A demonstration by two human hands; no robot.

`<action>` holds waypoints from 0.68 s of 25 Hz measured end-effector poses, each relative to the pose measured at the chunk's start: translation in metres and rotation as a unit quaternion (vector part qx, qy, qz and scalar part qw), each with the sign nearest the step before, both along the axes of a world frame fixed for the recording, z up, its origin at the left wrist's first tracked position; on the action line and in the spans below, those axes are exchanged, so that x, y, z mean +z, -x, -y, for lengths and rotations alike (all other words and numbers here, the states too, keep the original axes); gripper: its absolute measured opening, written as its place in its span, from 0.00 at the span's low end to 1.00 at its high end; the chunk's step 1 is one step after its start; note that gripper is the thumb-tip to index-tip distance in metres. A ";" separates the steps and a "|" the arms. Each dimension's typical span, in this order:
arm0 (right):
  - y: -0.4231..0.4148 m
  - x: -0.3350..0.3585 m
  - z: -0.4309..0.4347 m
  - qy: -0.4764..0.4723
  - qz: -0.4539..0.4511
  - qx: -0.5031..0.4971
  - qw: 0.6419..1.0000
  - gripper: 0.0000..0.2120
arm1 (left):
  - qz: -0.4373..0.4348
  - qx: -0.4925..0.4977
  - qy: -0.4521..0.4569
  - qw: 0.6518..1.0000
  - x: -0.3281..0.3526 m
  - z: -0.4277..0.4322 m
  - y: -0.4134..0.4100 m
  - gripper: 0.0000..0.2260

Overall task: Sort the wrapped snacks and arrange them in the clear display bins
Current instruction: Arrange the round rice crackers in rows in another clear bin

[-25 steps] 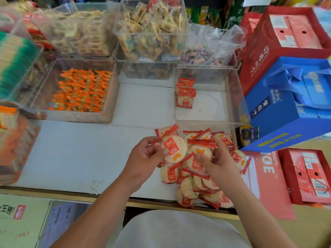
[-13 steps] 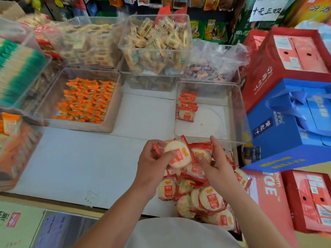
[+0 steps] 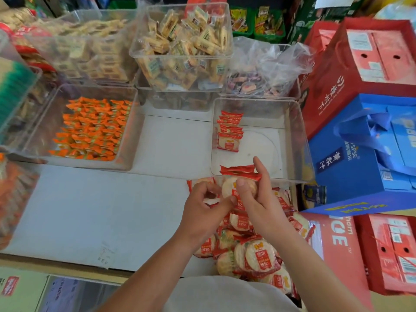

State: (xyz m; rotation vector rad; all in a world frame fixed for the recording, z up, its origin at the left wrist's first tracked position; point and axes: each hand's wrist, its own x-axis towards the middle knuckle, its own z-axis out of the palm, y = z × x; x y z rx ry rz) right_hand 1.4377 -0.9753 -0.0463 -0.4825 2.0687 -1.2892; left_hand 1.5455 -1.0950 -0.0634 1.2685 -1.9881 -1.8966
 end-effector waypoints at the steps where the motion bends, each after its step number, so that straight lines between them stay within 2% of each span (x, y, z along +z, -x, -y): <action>1: 0.003 -0.001 0.003 0.000 -0.004 0.006 1.000 0.33 | -0.005 -0.019 -0.017 1.000 0.002 0.004 0.003 0.20; 3: 0.012 -0.002 0.010 0.006 0.000 0.014 1.000 0.34 | -0.038 -0.072 -0.076 0.994 0.007 0.011 0.014 0.25; 5: 0.026 0.001 0.021 0.016 0.023 0.032 0.999 0.35 | -0.070 -0.125 -0.073 0.987 0.014 0.017 0.028 0.21; 7: 0.045 0.007 0.029 0.024 0.055 0.049 0.997 0.34 | -0.092 -0.118 -0.047 0.988 0.015 0.030 0.040 0.21; 9: 0.070 0.010 0.032 0.025 0.058 0.063 0.996 0.33 | -0.087 -0.093 -0.039 0.991 0.010 0.048 0.050 0.27; 11: 0.098 0.012 0.036 -0.002 0.036 0.093 0.995 0.34 | -0.067 -0.099 -0.015 0.993 0.003 0.068 0.059 0.30; 14: 0.128 0.004 0.050 -0.063 -0.036 0.145 0.987 0.32 | -0.060 -0.124 0.012 0.990 -0.009 0.088 0.078 0.30; 17: 0.145 -0.019 0.068 -0.078 -0.054 0.123 0.988 0.26 | -0.043 -0.142 0.061 0.987 -0.024 0.102 0.096 0.28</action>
